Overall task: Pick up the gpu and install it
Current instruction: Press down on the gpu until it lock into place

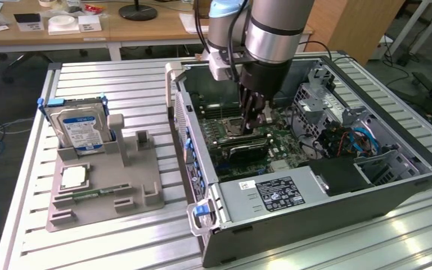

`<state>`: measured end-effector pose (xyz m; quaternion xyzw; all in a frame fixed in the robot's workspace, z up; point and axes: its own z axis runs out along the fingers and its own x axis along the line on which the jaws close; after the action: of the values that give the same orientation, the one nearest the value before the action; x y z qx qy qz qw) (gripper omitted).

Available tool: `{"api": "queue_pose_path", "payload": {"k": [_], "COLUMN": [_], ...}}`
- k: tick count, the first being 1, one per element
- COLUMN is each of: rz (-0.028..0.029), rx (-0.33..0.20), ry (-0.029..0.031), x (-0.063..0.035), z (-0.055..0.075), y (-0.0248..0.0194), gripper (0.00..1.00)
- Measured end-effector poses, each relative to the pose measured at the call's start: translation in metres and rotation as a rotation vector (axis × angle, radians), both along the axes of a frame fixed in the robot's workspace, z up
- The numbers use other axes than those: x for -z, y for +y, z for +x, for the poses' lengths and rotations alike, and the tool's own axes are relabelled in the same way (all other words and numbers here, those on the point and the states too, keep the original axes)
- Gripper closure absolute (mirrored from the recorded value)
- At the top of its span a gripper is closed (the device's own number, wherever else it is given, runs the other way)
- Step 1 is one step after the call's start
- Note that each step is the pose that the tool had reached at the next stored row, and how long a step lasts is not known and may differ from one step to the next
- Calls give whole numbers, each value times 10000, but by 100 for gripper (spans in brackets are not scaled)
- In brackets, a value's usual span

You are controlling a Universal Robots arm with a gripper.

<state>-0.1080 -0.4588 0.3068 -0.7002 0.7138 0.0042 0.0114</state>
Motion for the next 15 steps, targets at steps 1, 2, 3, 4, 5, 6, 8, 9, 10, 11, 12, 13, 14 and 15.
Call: {"api": "queue_pose_path", "payload": {"k": [1, 2, 3, 4, 5, 6, 8, 9, 10, 11, 12, 13, 14, 15], "rz": [-1, -3, -4, -4, -3, -5, -5, -5, -2, -1, -1, -1, -2, -3], "rx": [0, 0, 0, 0, 0, 0, 0, 0, 0, 0, -1, -1, -1, 0], "ry": [0, 1, 2, 2, 2, 3, 3, 3, 1, 0, 1, 1, 2, 2], "x": [11, 23, 36, 48, 56, 57, 57, 58, 60, 62, 64, 67, 70, 71], "z": [0, 0, 0, 0, 0, 0, 0, 0, 0, 0, 0, 0, 0, 0], "y": [0, 0, 0, 0, 0, 0, 0, 0, 2, 5, 7, 9, 12, 13], "gripper": [89, 89, 89, 89, 89, 89, 89, 89, 89, 89, 89, 89, 89, 89]}}
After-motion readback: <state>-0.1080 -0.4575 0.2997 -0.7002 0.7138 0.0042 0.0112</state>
